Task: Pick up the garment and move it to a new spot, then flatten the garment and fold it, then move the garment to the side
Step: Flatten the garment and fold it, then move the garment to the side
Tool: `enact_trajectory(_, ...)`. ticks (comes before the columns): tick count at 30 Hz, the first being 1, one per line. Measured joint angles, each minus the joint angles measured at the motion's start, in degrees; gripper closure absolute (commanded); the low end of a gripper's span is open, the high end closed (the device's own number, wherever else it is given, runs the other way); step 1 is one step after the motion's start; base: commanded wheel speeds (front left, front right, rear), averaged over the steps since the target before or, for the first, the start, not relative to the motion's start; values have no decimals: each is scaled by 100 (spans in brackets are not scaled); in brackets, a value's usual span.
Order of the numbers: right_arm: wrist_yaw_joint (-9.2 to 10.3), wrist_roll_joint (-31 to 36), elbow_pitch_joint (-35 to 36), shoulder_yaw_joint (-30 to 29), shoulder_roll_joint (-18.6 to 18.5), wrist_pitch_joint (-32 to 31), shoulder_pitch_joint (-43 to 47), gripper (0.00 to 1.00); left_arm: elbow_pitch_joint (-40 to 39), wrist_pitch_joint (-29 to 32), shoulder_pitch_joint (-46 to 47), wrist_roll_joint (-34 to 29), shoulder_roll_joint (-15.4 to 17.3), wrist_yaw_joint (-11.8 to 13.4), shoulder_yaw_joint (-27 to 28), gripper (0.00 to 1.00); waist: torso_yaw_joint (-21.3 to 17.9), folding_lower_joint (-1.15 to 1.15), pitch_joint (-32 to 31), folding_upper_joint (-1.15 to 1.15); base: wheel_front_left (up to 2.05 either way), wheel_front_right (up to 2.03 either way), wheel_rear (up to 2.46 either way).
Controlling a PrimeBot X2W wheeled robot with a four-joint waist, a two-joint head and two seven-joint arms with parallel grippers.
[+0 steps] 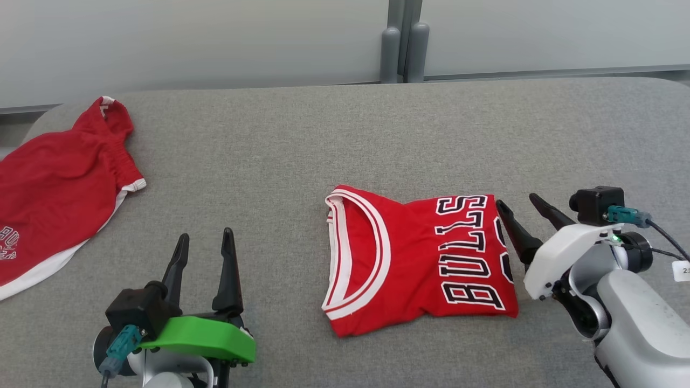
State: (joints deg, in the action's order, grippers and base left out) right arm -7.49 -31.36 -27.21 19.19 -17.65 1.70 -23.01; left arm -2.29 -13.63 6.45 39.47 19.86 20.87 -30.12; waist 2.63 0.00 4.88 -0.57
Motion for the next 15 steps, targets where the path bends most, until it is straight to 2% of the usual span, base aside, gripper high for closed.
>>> enact_trajectory(7, 0, -428, 515, -134, -394, -1316, 367, 0, 16, 0, 5, 0, -4, -19, -38, 0, 19, 0, 82, 0, 0, 0, 0)
enact_trajectory(15, 0, -1058, 628, -475, -445, -2273, 504, 0, 43, -5, 58, -12, -32, -25, -66, 0, 178, 0, 203, 0, 0, 0, 0)
